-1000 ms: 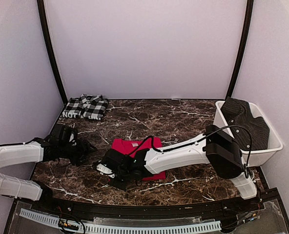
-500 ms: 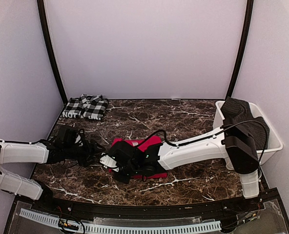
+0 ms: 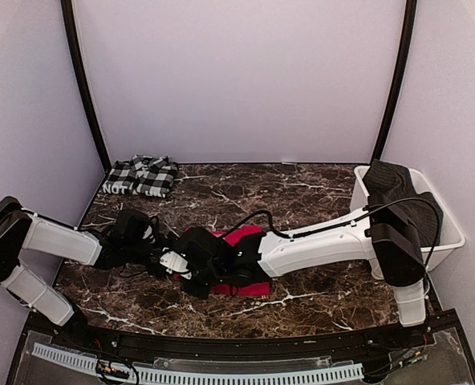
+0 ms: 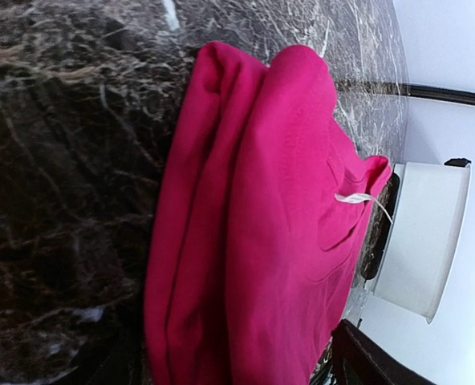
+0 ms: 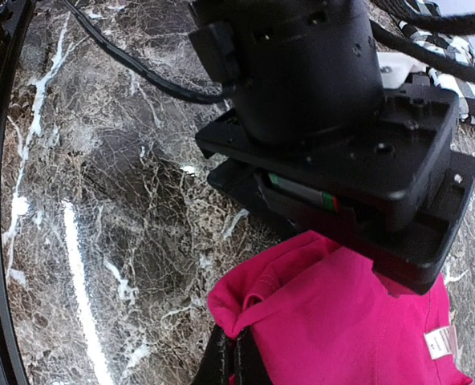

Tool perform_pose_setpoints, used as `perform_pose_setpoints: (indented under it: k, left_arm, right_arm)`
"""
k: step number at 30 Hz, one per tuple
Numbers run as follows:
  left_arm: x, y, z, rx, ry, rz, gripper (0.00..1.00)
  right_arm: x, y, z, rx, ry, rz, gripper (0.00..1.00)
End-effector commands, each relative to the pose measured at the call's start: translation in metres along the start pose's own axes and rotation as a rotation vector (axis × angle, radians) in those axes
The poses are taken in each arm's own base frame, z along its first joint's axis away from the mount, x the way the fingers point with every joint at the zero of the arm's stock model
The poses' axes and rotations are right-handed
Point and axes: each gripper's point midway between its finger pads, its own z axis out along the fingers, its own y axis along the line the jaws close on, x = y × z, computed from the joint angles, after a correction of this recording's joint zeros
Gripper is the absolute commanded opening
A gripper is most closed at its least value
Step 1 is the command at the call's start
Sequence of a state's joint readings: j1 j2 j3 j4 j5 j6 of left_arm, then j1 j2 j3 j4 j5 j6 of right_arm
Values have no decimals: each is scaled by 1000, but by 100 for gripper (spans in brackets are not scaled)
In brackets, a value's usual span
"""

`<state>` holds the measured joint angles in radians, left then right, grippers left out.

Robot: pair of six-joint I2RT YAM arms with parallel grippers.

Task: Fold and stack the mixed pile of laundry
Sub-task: Pass from the right arm to the left

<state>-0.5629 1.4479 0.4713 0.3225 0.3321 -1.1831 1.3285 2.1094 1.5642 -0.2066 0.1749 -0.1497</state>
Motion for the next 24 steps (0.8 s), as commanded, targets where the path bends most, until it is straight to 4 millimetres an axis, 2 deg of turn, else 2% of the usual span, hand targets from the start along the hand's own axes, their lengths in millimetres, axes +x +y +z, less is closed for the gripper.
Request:
perform_pose_setpoints:
  k: [1,6,9,10,11,12,13,14,15,16,17,18,20,21,22,23,24]
  left_arm:
    - [5,6,11,-25,20,-31,80]
    - [10,18,21,-52,37,-82,67]
    - [6,18,22,-82,28,-73,58]
    - [6,21,20,-106,26,-68,51]
    - [-1,15,18,-107,-1,-54,48]
    - [-5,22,16,-156,-23,-31,40]
    - [-13,10,14,-153,-46,9,31]
    - [-17,17,10,-210,-62,22,26]
    - [-25,4,10,-203,-79,74,14]
    - [-29,7,8,-234,-82,88,8]
    - [-40,-4,10,-224,-93,132,2]
    - [-42,-5,11,-235,-83,148,1]
    - [-61,-23,14,-232,-99,209,0]
    - [-66,-21,17,-253,-93,255,0]
    - [-76,-34,16,-262,-114,286,0]
    - [-82,-35,19,-286,-111,341,0]
    - [-92,-46,17,-305,-134,374,0]
  right_arm:
    - [-26,-2,-1,-1,-69,1,0]
    - [-34,-6,2,16,-80,6,0]
    - [-39,-8,2,21,-86,11,0]
    - [-40,-8,2,21,-89,15,0]
    - [-40,-8,2,19,-90,18,0]
    - [-40,-9,1,21,-91,23,0]
    - [-39,-11,0,23,-91,32,0]
    - [-39,-15,-3,24,-93,52,0]
    - [-38,-18,-6,21,-92,67,0]
    - [-37,-21,-9,15,-92,87,0]
    - [-37,-25,-14,12,-92,112,0]
    - [-35,-29,-19,2,-92,144,4]
    - [-34,-40,-36,-16,-107,207,26]
    - [-32,-46,-45,-25,-118,245,35]
    - [-26,-51,-54,-26,-131,277,42]
    - [-22,-57,-64,-28,-145,308,47]
    - [-18,-64,-74,-28,-157,336,53]
